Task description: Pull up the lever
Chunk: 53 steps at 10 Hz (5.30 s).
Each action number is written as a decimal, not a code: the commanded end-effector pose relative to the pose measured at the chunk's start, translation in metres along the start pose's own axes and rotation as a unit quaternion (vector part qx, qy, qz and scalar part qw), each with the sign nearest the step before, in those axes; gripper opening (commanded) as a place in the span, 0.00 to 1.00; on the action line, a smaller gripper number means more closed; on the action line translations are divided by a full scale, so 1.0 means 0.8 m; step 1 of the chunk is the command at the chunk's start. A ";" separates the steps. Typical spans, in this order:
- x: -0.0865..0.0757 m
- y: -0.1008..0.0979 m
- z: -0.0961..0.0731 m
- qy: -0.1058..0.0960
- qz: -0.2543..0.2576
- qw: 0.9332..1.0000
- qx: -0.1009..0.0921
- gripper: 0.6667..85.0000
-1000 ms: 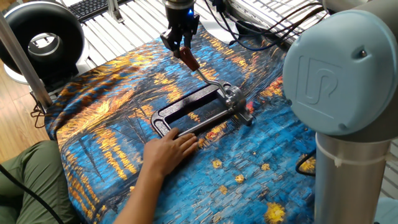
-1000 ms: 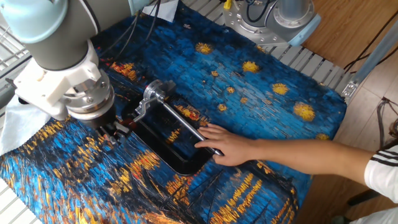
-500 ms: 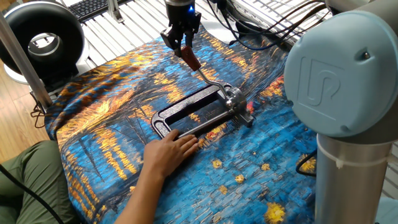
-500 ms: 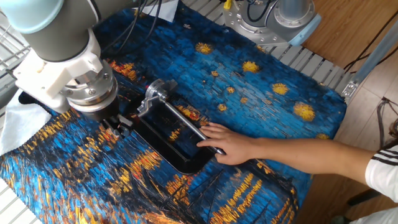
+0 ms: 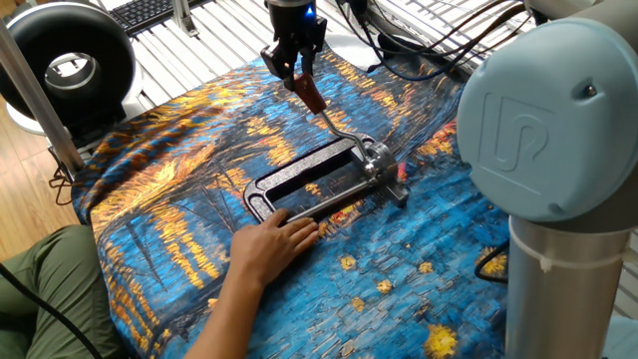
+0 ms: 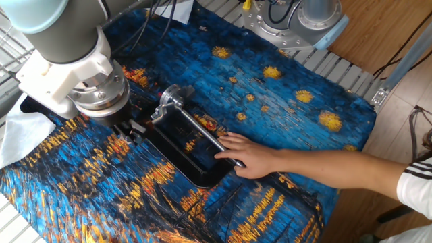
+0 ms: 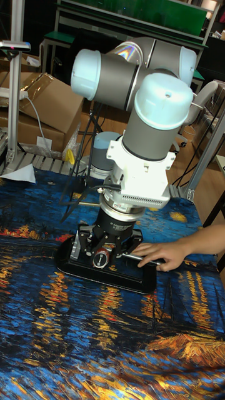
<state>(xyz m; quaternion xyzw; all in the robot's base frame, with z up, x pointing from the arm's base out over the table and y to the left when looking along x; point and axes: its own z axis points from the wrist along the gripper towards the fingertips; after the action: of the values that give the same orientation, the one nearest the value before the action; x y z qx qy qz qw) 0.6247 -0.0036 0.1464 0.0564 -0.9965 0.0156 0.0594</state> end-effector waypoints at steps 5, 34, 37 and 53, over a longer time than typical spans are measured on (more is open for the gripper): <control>0.019 0.001 -0.010 0.014 0.013 1.000 0.007 0.24; -0.008 0.030 -0.053 -0.036 -0.038 0.999 0.009 0.49; 0.010 0.042 -0.067 -0.043 -0.019 0.999 0.006 0.39; 0.008 0.046 -0.100 -0.080 -0.018 0.997 0.016 0.00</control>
<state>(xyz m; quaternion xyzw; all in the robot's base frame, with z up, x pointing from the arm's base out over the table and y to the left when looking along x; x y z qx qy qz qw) 0.6259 0.0339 0.2159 0.0748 -0.9967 0.0284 -0.0169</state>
